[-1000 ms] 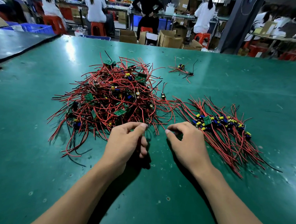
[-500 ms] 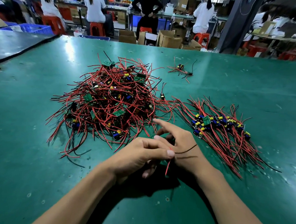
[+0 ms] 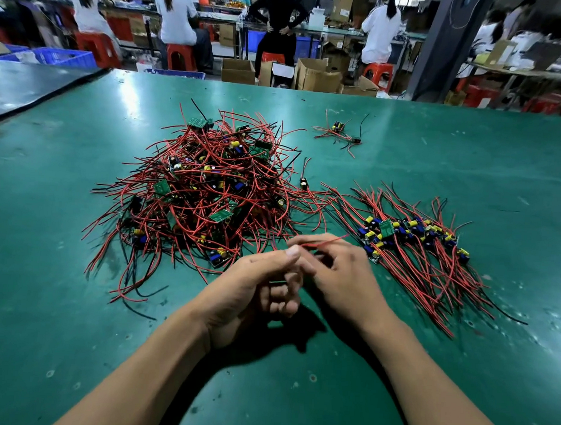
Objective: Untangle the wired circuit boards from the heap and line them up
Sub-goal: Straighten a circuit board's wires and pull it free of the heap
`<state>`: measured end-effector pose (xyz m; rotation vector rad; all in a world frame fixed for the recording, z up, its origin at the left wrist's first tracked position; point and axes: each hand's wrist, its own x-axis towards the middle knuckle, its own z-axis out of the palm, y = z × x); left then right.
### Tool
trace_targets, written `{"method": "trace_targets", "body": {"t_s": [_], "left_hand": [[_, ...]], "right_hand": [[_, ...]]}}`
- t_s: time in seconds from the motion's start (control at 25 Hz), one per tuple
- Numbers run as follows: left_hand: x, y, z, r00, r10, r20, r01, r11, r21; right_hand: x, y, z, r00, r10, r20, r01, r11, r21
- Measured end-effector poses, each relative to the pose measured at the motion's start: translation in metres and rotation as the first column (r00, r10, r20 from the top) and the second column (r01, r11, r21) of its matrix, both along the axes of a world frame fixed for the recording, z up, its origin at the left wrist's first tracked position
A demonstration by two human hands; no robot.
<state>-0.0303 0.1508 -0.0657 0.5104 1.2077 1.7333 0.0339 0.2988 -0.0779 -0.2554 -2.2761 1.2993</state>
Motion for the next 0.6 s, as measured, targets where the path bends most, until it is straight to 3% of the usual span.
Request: {"method": "trace_targets", "body": {"t_s": [0.08,0.16,0.24,0.32,0.44,0.6], "left_hand": [[0.000,0.000,0.000,1.000,-0.014,-0.016,0.014,0.999,-0.029],[0.002,0.000,0.002,1.000,-0.013,-0.013,0.012,0.999,-0.049],[0.006,0.004,0.004,0.999,0.044,0.025,-0.043,0.997,-0.058],[0.007,0.007,0.005,0.989,0.114,0.097,-0.108,0.992,-0.061],[0.005,0.005,0.007,0.976,0.127,0.178,-0.122,0.992,-0.041],[0.005,0.002,0.004,0.985,0.131,0.112,-0.133,0.991,0.005]], "right_hand": [[-0.001,0.004,0.006,0.997,-0.054,-0.055,0.032,0.936,-0.351],[0.000,0.006,0.019,0.995,0.013,-0.102,-0.075,0.767,-0.637],[0.002,0.008,0.027,0.983,0.089,-0.163,-0.184,0.572,-0.799],[0.005,0.007,0.030,0.972,0.170,-0.161,-0.225,0.492,-0.841],[0.007,0.002,0.026,0.951,0.307,-0.038,-0.216,0.572,-0.791],[0.006,0.002,0.022,0.952,0.303,0.026,-0.157,0.563,-0.811]]}}
